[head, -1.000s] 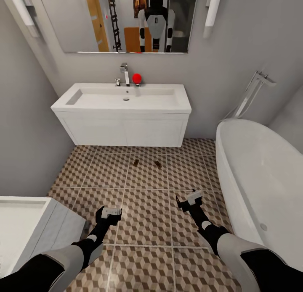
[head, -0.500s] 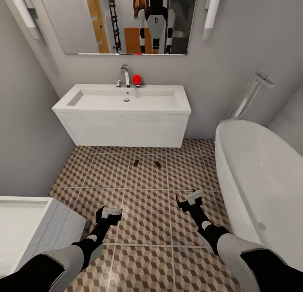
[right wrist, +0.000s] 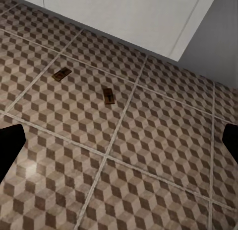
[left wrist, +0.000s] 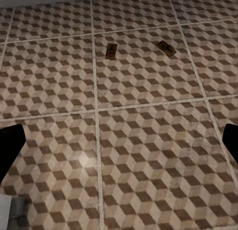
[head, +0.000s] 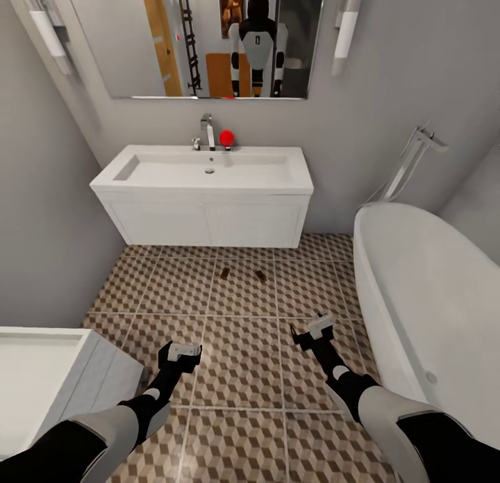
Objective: Take the four mousetraps from the cabinet in the bathroom and place them on the bathroom floor. Make sure all four end up on the same floor surface, and ensure that at least two of them are either under or directly next to the same bathroom sink.
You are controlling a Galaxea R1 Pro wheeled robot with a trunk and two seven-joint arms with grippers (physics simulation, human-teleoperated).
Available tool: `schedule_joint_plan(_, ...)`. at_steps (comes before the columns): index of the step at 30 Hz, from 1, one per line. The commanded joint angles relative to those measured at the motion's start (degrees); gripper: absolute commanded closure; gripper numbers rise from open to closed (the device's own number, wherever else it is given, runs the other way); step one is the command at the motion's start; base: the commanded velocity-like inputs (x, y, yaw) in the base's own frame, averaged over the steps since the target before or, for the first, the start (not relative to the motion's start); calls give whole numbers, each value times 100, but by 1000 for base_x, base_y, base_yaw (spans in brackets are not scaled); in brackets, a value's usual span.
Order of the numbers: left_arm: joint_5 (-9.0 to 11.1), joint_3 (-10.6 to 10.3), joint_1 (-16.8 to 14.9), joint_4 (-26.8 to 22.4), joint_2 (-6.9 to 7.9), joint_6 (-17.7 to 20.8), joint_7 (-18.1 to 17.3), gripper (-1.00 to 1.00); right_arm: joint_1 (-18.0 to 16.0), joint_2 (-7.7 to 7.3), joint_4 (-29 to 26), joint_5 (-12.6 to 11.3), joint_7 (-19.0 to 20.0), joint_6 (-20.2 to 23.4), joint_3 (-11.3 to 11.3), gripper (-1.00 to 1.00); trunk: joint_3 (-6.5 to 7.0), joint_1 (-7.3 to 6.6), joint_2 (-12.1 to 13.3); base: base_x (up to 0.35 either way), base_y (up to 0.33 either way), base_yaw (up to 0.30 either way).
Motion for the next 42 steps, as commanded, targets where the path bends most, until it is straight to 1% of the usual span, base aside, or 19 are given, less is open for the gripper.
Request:
schedule_joint_plan(1,31,-49,-10,26,-5,-36,12,-100,-5,-1,9,27,-59,-8,45,-100,21,-20,34,0,0,0)
schedule_joint_plan(19,31,-49,-6,26,-9,-35,12,-100,-6,-1,9,27,-63,-8,45,-100,510,-415,756,0,0,0)
schedule_joint_plan(42,31,-49,-3,26,-14,-35,12,-100,-5,1,9,27,-63,-11,45,-100,724,-415,756,0,0,0)
